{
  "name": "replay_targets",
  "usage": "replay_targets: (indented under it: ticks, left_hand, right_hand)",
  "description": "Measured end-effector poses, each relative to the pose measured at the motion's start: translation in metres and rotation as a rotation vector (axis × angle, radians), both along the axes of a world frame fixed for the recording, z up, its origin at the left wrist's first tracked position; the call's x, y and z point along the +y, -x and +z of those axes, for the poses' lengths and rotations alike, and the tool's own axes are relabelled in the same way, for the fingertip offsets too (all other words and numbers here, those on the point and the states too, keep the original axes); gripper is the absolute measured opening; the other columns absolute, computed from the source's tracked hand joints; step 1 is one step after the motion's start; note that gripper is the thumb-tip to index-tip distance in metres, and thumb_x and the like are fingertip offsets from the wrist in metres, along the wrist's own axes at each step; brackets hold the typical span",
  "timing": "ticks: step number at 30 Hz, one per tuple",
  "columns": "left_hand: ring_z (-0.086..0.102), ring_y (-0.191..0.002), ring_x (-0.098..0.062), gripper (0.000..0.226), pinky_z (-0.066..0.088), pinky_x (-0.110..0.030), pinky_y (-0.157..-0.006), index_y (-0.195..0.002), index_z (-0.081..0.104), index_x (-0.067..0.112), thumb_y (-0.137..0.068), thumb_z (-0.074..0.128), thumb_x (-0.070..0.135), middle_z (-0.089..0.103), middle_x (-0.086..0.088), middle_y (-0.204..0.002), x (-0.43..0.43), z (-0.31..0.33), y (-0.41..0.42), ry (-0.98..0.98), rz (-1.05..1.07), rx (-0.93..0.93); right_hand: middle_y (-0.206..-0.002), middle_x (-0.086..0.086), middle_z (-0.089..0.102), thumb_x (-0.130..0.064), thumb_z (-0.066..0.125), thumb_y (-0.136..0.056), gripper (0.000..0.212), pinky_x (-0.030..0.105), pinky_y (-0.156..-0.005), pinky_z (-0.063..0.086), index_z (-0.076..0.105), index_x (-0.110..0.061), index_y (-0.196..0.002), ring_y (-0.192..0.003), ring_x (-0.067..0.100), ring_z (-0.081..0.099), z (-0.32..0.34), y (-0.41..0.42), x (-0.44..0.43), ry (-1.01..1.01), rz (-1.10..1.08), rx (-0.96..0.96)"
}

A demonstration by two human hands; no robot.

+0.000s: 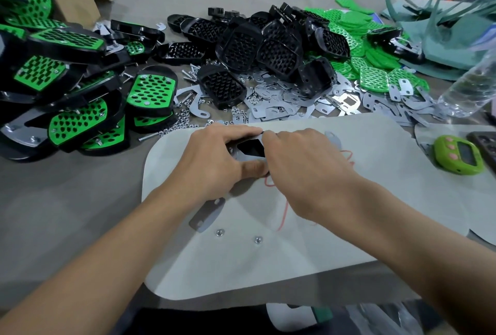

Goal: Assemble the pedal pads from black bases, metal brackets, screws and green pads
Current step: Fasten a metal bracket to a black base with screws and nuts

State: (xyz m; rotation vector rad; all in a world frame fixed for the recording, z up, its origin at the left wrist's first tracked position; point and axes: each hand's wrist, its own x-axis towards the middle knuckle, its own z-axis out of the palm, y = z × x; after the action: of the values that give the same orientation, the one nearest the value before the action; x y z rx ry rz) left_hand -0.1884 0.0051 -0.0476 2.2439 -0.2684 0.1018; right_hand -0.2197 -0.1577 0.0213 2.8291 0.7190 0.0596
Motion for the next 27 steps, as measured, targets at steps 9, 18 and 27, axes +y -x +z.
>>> replay_targets:
  ticks: [9, 18, 27]
  left_hand:
    - [0.061, -0.105, 0.005, 0.063, 0.046, -0.012, -0.089, -0.119, 0.071, 0.048, -0.06, 0.093, 0.052, 0.07, 0.02, -0.112, 0.0, 0.002, 0.001, -0.009, 0.003, 0.014]
    - [0.06, -0.105, 0.005, 0.063, 0.042, -0.005, -0.086, -0.12, 0.071, 0.047, -0.061, 0.092, 0.048, 0.071, 0.018, -0.112, 0.0, 0.001, 0.001, -0.008, -0.004, -0.006]
    - [0.061, -0.103, 0.004, 0.061, 0.041, -0.004, -0.082, -0.118, 0.071, 0.049, -0.061, 0.093, 0.051, 0.071, 0.019, -0.109, 0.0, 0.0, 0.0, -0.001, 0.002, -0.016]
  right_hand:
    - [-0.067, -0.003, 0.033, -0.011, 0.045, -0.092, 0.034, 0.036, -0.06, 0.034, 0.024, -0.026, -0.07, -0.054, 0.017, 0.025, 0.009, -0.012, -0.011, 0.041, -0.049, 0.154]
    - [-0.062, 0.0, 0.039, -0.025, 0.046, -0.097, 0.029, 0.037, -0.055, 0.039, 0.043, -0.02, -0.068, -0.054, 0.024, 0.037, 0.008, -0.029, -0.018, 0.132, 0.173, 0.097]
    - [-0.065, -0.002, 0.036, -0.031, 0.045, -0.098, 0.024, 0.039, -0.055, 0.028, 0.038, -0.024, -0.076, -0.054, 0.016, 0.03, 0.002, -0.023, -0.019, -0.041, -0.021, 0.124]
